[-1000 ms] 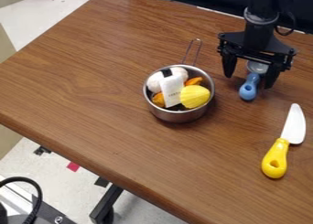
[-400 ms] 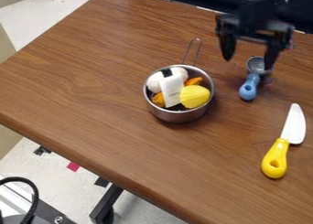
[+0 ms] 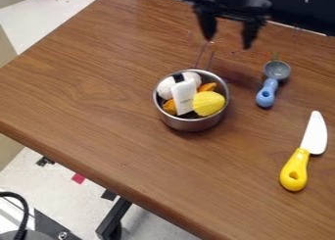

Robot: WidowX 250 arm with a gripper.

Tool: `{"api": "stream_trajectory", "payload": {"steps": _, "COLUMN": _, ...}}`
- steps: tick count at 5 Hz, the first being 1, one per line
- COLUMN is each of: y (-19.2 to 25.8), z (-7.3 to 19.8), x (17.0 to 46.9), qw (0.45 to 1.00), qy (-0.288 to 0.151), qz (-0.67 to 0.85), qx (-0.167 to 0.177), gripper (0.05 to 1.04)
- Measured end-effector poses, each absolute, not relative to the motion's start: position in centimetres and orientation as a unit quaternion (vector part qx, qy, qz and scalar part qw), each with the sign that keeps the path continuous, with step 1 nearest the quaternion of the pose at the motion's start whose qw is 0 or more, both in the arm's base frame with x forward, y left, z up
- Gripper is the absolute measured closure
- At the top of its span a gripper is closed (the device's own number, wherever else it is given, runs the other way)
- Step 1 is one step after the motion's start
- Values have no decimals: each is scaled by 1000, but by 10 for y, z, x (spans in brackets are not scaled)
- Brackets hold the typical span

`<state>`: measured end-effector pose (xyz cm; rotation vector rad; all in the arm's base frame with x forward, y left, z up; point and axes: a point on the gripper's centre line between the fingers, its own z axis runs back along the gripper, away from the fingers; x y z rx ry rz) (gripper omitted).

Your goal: Mouv the bleu spoon to raight of plat

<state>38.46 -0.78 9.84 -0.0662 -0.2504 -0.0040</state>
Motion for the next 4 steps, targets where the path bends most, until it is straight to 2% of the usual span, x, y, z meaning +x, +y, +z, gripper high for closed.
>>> {"api": "stream_trajectory", "payload": {"steps": 2, "y": 33, "z": 104, "x": 411, "qw": 990, "qy": -136, "qz": 12, "qx": -39, "gripper": 84}}
{"api": "stream_trajectory", "payload": {"steps": 3, "y": 46, "z": 110, "x": 427, "qw": 986, "qy": -155, "qz": 26, "qx": -54, "gripper": 84}}
{"api": "stream_trajectory", "payload": {"steps": 4, "y": 52, "z": 109, "x": 450, "qw": 987, "qy": -147, "qz": 59, "qx": -40, "gripper": 84}}
